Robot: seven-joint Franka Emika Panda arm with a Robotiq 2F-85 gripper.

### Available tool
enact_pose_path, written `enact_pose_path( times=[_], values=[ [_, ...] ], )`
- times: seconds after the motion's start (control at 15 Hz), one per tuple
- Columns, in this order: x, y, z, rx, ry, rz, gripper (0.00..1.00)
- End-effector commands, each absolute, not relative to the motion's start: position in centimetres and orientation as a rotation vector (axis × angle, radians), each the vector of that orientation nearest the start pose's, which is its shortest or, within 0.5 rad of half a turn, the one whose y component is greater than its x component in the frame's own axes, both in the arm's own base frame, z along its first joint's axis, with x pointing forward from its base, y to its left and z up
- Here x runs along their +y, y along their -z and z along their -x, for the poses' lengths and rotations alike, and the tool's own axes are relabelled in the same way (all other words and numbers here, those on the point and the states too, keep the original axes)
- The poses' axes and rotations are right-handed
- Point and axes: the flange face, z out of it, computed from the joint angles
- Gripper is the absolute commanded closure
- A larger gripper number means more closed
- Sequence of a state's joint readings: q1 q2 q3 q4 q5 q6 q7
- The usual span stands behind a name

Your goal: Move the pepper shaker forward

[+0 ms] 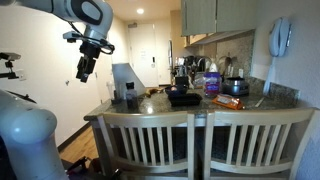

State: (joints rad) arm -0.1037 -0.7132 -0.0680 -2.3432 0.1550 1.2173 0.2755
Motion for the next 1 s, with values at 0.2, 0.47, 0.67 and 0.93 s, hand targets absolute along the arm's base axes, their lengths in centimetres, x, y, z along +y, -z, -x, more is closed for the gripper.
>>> enact_pose_path(
  times=[0.2,0.47,0.67,0.93],
  values=[
    [-3.3,-55.4,-28.0,0.574,-0.627,2.845,0.0],
    [-0.9,-61.9,-33.2,0.642,-0.27,2.737,0.0],
    [1.9,-66.3,-37.7,0.673,0.039,2.707,0.0],
    [2.4,-67.6,-38.3,0.71,0.223,2.748,0.0]
  ],
)
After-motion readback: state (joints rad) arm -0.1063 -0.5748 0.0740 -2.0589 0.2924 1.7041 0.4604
